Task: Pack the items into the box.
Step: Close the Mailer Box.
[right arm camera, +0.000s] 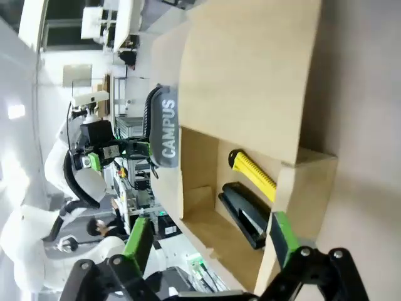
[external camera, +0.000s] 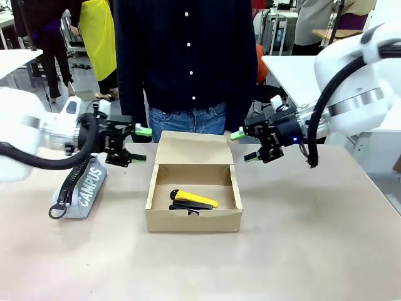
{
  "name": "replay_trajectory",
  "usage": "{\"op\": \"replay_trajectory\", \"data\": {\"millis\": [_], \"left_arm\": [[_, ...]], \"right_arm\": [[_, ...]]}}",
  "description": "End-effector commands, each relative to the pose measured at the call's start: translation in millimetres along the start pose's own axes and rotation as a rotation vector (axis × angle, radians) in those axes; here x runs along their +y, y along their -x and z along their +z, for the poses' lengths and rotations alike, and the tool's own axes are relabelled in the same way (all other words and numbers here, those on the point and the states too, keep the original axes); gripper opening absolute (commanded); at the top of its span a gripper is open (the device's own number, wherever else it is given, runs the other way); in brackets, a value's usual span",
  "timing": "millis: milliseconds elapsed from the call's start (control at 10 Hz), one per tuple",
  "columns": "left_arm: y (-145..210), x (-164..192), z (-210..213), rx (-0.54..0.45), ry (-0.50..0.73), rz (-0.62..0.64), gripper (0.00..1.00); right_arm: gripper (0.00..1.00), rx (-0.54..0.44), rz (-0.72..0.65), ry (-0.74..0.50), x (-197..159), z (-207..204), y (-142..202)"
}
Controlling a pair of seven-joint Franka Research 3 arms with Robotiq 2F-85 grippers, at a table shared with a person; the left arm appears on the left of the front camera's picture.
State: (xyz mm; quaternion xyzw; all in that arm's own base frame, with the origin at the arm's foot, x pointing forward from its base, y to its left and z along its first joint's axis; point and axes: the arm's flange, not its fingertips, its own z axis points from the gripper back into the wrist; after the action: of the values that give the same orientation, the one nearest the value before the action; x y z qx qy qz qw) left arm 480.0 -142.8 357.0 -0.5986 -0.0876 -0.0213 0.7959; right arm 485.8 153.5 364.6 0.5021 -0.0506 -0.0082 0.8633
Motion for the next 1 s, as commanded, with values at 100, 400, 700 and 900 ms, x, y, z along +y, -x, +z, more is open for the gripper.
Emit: {"op": "replay_trajectory", "data": {"millis": [100,400,700,900], "left_arm": [[-54.8,24.6,-29.7,0.032,-0.113,0.104,1.00],[-68.7,38.9,-21.6,0.018,-0.156,0.164,1.00],[-77.8,46.6,-22.9,0.035,-0.115,0.176,1.00],[-87.2,53.3,-31.0,0.066,-0.087,0.162,1.00]], "right_arm": [[1.00,0.064,-0.114,-0.024,-15.2,-30.9,-43.3],[1.00,0.093,-0.204,-0.009,-38.0,-45.7,-62.8],[1.00,0.144,-0.226,-0.036,-47.6,-63.1,-74.9],[1.00,0.156,-0.226,-0.062,-47.7,-65.9,-75.7]]}}
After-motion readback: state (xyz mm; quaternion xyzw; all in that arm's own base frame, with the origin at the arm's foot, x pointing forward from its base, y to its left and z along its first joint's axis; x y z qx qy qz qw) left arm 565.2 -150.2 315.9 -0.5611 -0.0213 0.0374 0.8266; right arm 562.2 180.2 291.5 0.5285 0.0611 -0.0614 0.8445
